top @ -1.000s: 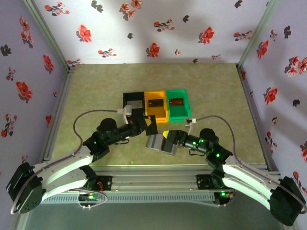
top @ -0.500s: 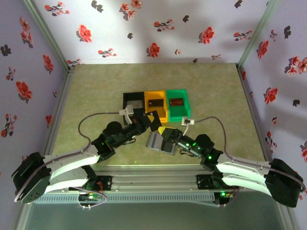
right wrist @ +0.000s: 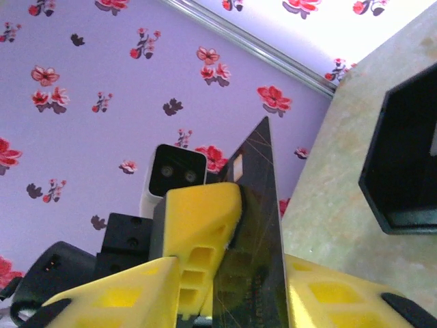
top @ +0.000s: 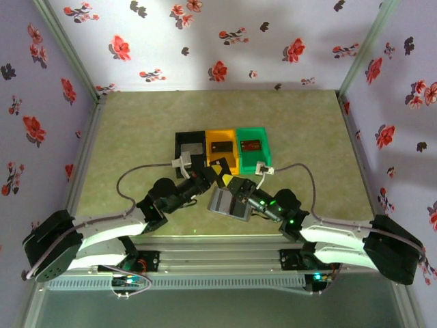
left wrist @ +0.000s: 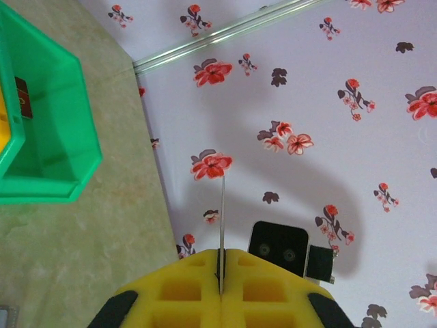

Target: Take the credit cards out of the card holder

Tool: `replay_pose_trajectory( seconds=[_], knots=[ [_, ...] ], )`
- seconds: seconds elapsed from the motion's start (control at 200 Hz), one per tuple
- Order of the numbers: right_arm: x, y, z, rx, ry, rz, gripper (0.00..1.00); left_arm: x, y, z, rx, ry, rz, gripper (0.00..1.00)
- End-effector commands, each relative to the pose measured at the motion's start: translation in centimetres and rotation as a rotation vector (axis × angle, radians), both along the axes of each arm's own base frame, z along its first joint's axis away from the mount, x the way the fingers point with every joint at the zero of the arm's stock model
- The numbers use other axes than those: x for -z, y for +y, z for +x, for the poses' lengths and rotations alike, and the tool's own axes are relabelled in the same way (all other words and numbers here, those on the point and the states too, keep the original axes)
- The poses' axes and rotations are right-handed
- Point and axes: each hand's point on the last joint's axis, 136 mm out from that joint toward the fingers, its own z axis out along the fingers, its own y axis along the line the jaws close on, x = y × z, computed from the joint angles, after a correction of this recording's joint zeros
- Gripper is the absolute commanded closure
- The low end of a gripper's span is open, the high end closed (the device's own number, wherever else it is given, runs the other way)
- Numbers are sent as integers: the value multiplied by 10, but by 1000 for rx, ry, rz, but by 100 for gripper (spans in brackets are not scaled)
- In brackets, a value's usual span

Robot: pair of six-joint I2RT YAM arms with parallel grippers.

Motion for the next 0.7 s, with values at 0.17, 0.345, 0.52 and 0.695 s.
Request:
replay_pose_trajectory(
  seconds=[0.17, 0.345, 0.52, 0.695],
  knots=[
    [-29, 1, -2, 2, -75, 70, 75, -9, 6, 0, -33, -18, -57, 100],
    [-30, 0, -1, 12, -81, 69, 82, -6, 7, 1, -43, -15, -55, 100],
    [-30, -1, 0, 19, -85, 64, 100, -5, 7, -1, -39, -17, -52, 88],
    [-31, -4, -1, 26, -91, 59, 100, -4, 11, -2, -45, -26, -54, 59]
  ],
)
